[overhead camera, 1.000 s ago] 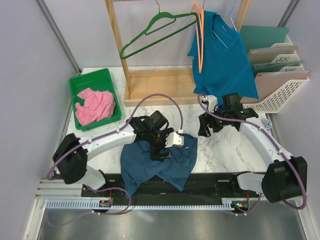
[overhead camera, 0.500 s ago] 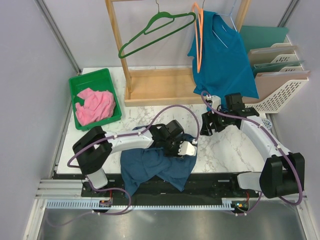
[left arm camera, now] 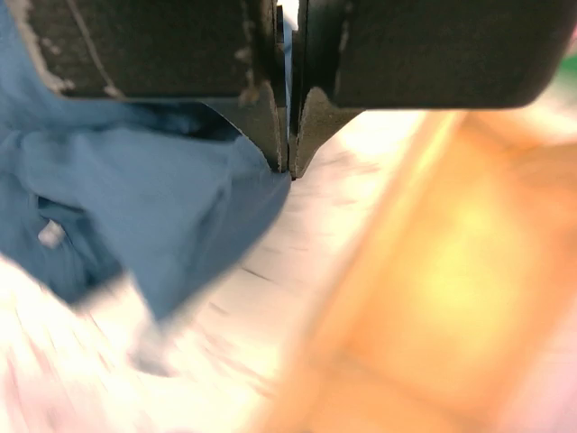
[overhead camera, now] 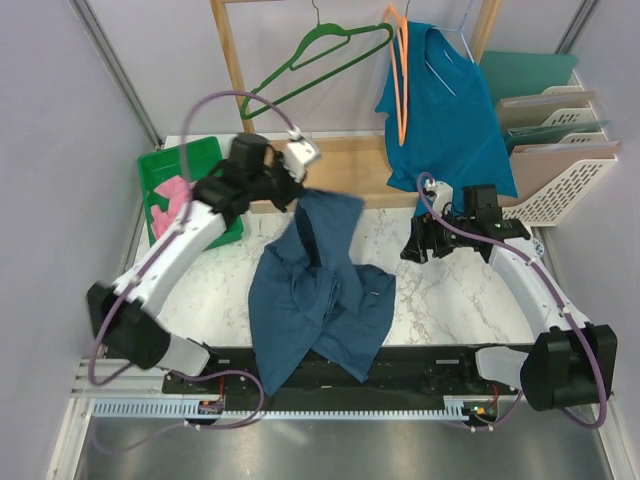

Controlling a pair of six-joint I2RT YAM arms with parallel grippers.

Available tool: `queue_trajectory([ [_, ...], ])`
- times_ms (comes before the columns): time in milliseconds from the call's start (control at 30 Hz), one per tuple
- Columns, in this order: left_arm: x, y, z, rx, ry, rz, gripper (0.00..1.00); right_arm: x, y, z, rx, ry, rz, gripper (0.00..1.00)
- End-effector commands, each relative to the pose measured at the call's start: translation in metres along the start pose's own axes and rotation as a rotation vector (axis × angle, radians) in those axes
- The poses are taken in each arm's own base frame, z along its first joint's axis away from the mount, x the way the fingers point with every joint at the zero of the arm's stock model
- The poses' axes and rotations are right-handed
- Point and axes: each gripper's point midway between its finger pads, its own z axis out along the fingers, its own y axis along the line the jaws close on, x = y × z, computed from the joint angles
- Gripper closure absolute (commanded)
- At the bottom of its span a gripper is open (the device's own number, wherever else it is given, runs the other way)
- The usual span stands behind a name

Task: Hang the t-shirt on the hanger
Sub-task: Flatten out the T-shirt at the center of the board.

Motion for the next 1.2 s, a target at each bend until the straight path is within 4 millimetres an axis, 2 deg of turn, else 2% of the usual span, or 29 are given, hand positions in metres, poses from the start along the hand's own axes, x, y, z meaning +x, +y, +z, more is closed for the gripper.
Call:
queue_trajectory([
  [0,-0.072,-0.021,-0.104,-0.022,-0.255,-0.088,0.98,-0.037,0.02,-0.01,-0.079,-0.145,-0.018,0.21],
  [67,-0.072,-0.04,-0.121,0.019,-0.278,-0.08,0.98,-0.039,0.024,-0.01,-0.106,-0.131,0.003,0.23],
  [100,-0.075,-0.065,-0.122,0.1,-0.289,-0.03,0.98,-0.038,0.028,-0.007,-0.147,-0.116,0.027,0.23],
  [133,-0.063,-0.085,-0.117,0.158,-0.261,-0.005,0.98,-0.036,0.031,-0.005,-0.166,-0.108,0.043,0.2],
  [167,-0.063,-0.123,-0.12,0.257,-0.272,0.071,0.98,-0.035,0.032,-0.002,-0.186,-0.104,0.06,0.18],
  [200,-0.057,-0.142,-0.119,0.301,-0.268,0.152,0.98,-0.034,0.039,0.001,-0.231,-0.095,0.108,0.16],
  [233,-0.035,-0.165,-0.111,0.366,-0.222,0.189,0.98,-0.033,0.039,0.004,-0.246,-0.1,0.122,0.14],
  [267,-0.029,-0.199,-0.113,0.454,-0.227,0.277,0.98,-0.033,0.04,0.006,-0.258,-0.1,0.146,0.13],
  [333,0.0,-0.22,-0.097,0.514,-0.149,0.282,0.98,-0.029,0.045,0.008,-0.291,-0.087,0.185,0.09],
  [367,0.007,-0.226,-0.087,0.505,-0.11,0.273,0.98,-0.027,0.045,0.009,-0.294,-0.08,0.194,0.06],
  [400,0.022,-0.229,-0.069,0.509,-0.045,0.266,0.98,-0.026,0.045,0.009,-0.293,-0.075,0.195,0.02],
  [433,0.029,-0.233,-0.061,0.525,-0.013,0.276,0.98,-0.02,0.043,0.009,-0.276,-0.059,0.181,0.02],
  [500,0.044,-0.247,-0.041,0.553,0.058,0.339,0.92,-0.014,0.039,0.009,-0.255,-0.044,0.166,0.02],
  [533,0.044,-0.251,-0.036,0.559,0.073,0.35,0.87,-0.008,0.039,0.009,-0.248,-0.02,0.174,0.02],
  [567,0.048,-0.259,-0.04,0.613,0.099,0.354,0.71,-0.003,0.034,0.011,-0.224,0.0,0.174,0.02],
  [600,0.039,-0.261,-0.041,0.645,0.087,0.347,0.58,0.0,0.031,0.012,-0.209,0.012,0.159,0.04],
  [633,0.034,-0.26,-0.046,0.676,0.065,0.327,0.34,0.005,0.027,0.013,-0.188,0.03,0.171,0.05],
  [667,0.025,-0.246,-0.049,0.696,0.031,0.247,0.08,0.007,0.022,0.015,-0.156,0.041,0.192,0.05],
  [700,0.014,-0.232,-0.046,0.669,-0.003,0.211,0.08,0.01,0.023,0.016,-0.164,0.047,0.198,0.07],
  [733,0.013,-0.202,-0.037,0.605,-0.001,0.148,0.12,0.012,0.024,0.018,-0.166,0.051,0.192,0.08],
  [800,0.013,-0.168,-0.02,0.479,-0.012,0.139,0.15,0.02,0.018,0.027,-0.129,0.072,0.221,0.1],
  [867,0.027,-0.137,0.001,0.335,0.026,0.194,0.16,0.029,0.015,0.037,-0.114,0.102,0.248,0.12],
  [967,0.065,-0.114,0.034,0.284,0.106,0.25,0.17,0.034,0.013,0.044,-0.116,0.093,0.245,0.16],
  [1000,0.073,-0.106,0.044,0.268,0.117,0.248,0.17,0.037,0.012,0.046,-0.111,0.092,0.244,0.16],
  [1033,0.08,-0.09,0.051,0.222,0.143,0.238,0.18,0.036,0.014,0.044,-0.112,0.083,0.241,0.16],
  [1067,0.088,-0.081,0.068,0.219,0.176,0.218,0.18,0.038,0.014,0.043,-0.111,0.085,0.243,0.17],
  [1133,0.087,-0.067,0.081,0.208,0.185,0.179,0.17,0.039,0.014,0.042,-0.103,0.08,0.238,0.16],
  [1167,0.077,-0.062,0.093,0.206,0.174,0.18,0.17,0.041,0.014,0.042,-0.098,0.081,0.24,0.17],
])
